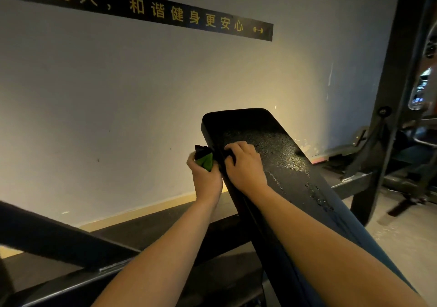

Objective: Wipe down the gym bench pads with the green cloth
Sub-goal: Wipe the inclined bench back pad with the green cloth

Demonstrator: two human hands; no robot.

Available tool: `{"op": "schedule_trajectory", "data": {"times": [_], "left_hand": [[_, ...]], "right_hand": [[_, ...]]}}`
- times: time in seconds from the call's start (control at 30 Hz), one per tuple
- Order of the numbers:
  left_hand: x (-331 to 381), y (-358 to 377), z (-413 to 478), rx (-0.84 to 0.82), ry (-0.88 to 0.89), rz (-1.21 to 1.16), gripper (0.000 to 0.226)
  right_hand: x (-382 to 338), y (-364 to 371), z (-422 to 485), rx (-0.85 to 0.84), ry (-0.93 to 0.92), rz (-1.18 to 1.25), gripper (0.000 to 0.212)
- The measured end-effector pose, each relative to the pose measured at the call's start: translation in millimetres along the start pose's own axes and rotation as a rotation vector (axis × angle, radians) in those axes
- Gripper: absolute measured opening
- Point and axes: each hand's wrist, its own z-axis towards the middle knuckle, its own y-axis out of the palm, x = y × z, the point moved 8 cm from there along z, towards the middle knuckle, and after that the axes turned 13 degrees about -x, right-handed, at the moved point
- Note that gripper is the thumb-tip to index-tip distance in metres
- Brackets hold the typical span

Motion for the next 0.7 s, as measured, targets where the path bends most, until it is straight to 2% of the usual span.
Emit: {"op": "schedule_trajectory", "data": {"times": [0.07,0.13,0.27,0.3,0.43,0.53,0.7], "left_hand": [[3,-9,14,0.032,0.010,-0.013,0.071],[9,-14,31,0.043,0.011,-0.030,0.073],[18,21,49,-0.192,0.019,-0.024,0.054],[17,27,46,-0.209,0.021,-0.026,0.050],[9,34,21,-0.179,0.070,0.040,0.041],[5,31,4,-0.159,0.106,0.124,0.011],[6,10,13,-0.133,0.192,0.215,0.015]], "right_hand": [[1,-2,1,0.014,-0.006,0.023,0.030],[2,-2,1,0.026,-0.001,0.021,0.030],[-1,-2,0,0.044,0.003,-0.012,0.028],[-2,-3,0,0.052,0.012,-0.022,0.026],[-6,-7,-6,0.089,0.043,-0.093,0.022],[-3,-7,-6,0.095,0.094,-0.098,0.027],[-1,-7,-6,0.120,0.121,-0.078,0.034]]}}
